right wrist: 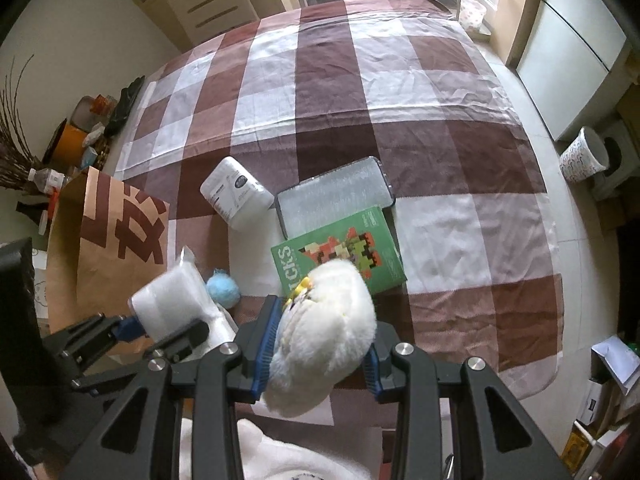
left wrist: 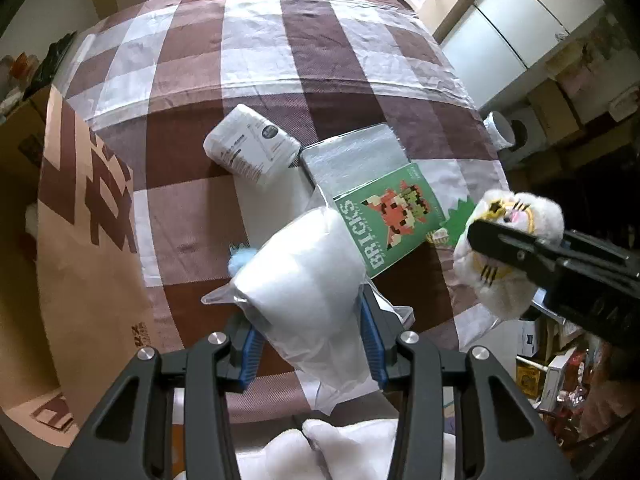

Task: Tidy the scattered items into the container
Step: 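Carry the cotton pad bag and plush cat over the cardboard box with both tools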

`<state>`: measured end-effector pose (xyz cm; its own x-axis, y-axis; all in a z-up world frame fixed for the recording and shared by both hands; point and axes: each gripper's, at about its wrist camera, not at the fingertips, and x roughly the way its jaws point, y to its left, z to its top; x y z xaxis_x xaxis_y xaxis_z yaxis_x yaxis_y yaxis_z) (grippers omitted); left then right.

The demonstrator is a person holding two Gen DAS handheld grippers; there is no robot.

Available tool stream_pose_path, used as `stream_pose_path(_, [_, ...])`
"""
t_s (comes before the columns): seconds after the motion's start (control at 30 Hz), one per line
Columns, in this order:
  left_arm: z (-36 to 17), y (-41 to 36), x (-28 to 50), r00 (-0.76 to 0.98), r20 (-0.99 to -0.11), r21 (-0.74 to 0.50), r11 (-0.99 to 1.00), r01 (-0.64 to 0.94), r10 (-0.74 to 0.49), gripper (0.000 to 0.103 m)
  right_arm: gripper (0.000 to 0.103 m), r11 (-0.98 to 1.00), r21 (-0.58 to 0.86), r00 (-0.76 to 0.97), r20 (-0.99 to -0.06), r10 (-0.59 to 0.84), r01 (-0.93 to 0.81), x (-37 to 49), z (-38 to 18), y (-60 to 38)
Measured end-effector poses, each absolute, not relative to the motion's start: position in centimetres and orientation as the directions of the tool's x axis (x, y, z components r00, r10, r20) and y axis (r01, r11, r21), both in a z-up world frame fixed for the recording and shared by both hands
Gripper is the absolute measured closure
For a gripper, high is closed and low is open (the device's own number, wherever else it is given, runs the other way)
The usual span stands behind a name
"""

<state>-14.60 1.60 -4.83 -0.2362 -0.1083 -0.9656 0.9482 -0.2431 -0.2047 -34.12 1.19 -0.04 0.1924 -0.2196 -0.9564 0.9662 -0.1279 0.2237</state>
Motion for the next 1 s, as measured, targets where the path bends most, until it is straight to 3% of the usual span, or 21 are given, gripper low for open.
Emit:
stream_pose_path(0.53, [0.9, 1.6, -12.5, -0.296, -0.942, -0.243, -0.284, 0.928, -0.160, 0.059, 0.066, -0.088, 0.222, 0.199, -0.955, -0.219, 0.971, -31.2, 2.5, 2.2])
stream_pose_path(1.0, [4.3, 1.4, -6.0, -0.301, -0.926, -0.262, -0.184, 0.947, -0.229, 0.059, 0.066, 0.064, 0.224, 0.233, -0.945, -0.228, 0.973, -24.7, 5.3, -0.5])
